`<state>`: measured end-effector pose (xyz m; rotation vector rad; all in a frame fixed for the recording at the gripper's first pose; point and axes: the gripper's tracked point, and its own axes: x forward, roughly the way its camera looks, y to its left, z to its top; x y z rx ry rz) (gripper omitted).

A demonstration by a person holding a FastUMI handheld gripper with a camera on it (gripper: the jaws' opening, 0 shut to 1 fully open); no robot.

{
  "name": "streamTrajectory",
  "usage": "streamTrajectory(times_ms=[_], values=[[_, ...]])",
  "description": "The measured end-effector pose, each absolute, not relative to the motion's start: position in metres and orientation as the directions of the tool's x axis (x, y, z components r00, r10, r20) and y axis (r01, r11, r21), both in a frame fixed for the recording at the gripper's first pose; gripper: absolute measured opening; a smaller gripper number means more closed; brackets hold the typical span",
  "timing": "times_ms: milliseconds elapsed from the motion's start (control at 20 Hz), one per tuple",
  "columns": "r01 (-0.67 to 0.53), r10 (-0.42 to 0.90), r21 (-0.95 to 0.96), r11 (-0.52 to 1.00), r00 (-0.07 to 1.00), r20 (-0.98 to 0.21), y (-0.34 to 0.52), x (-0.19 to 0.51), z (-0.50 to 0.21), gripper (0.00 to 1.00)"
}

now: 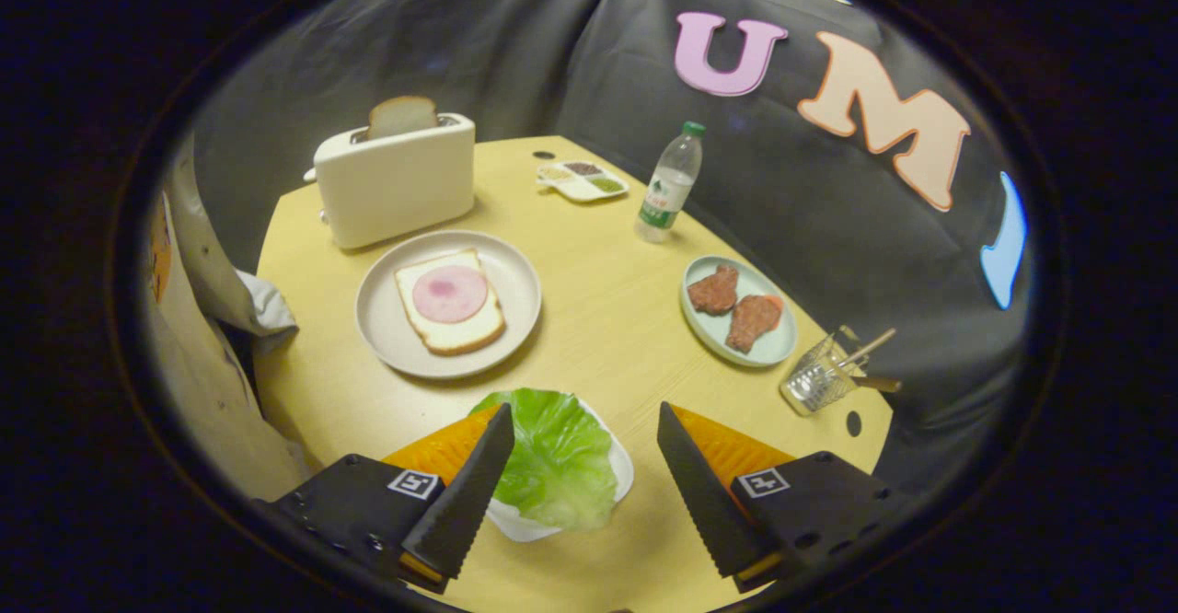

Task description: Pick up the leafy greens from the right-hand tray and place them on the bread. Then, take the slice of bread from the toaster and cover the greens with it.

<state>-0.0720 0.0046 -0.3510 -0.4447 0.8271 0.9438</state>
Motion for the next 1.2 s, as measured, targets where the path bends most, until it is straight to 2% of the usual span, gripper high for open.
streamTrajectory(times_ms=[550,1100,1200], values=[[-0.906,0.494,0.092,0.414,0.139,-0.858,0.008,-0.097,-0.416,1.0],[-0.885,0.46,0.191,0.424,0.029,-0.887,0.005,-0.114,-0.443,0.99],[-0.868,0.457,0.222,0.445,0.007,-0.889,0.003,-0.116,-0.444,0.86]])
